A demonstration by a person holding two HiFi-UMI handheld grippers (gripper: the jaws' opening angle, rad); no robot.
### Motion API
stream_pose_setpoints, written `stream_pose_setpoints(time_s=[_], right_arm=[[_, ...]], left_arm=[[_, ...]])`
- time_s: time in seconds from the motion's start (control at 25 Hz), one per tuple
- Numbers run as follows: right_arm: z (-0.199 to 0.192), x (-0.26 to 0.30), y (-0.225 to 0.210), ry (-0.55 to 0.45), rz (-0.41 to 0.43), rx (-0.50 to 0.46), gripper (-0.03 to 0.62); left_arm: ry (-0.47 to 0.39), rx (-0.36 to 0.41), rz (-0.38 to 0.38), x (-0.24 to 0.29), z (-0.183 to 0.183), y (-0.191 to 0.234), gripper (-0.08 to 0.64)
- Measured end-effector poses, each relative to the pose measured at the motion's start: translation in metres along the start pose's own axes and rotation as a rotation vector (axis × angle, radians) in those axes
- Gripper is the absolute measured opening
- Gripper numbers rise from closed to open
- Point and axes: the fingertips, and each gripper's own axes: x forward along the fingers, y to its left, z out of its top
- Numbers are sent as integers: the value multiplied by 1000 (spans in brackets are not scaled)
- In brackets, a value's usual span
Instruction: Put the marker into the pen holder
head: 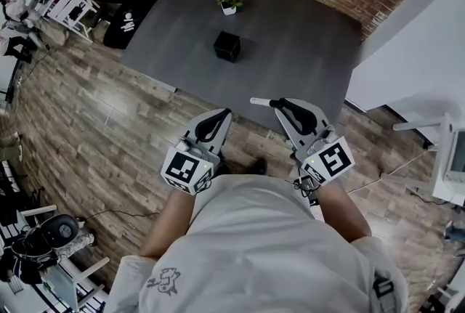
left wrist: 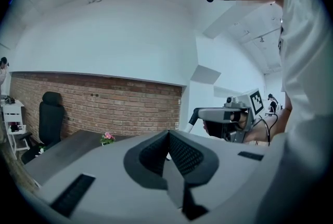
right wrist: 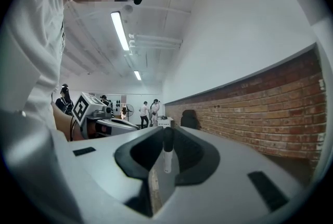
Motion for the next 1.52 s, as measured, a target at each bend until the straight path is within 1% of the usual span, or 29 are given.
stream_pose_setpoints(time_s=[0.2,0.36,0.52,0.68,0.84,0.96,1.16,1.32,1.44,1.52], right_arm=[[1,18,-11,13,-32,-23,71],[7,45,-16,15,-68,-36,71],[14,80,-21,20,-110,-59,71],[21,121,-20,18,-159,-82,71],[22,162,-15,21,-200,-104,71],[23,186,-12,26,-221,-117,71],[16,214,-12,57,-235,-119,71],[9,230,-22,86,-222,-129,71],[2,237,-38,100,-205,-119,71],[-6,243,-52,116,-195,-124,71]], left_arm=[[-6,-6,-46,18,3,20,11],[-19,23,-90,27,13,48,11],[-31,30,-135,30,25,86,11],[-42,43,-163,23,38,132,11],[-49,35,-180,11,39,177,11],[-47,25,-194,4,37,202,11],[-40,0,-206,1,30,232,11],[-32,-26,-208,11,23,242,11],[-23,-39,-189,25,20,249,11],[-24,-29,-169,34,24,254,11]])
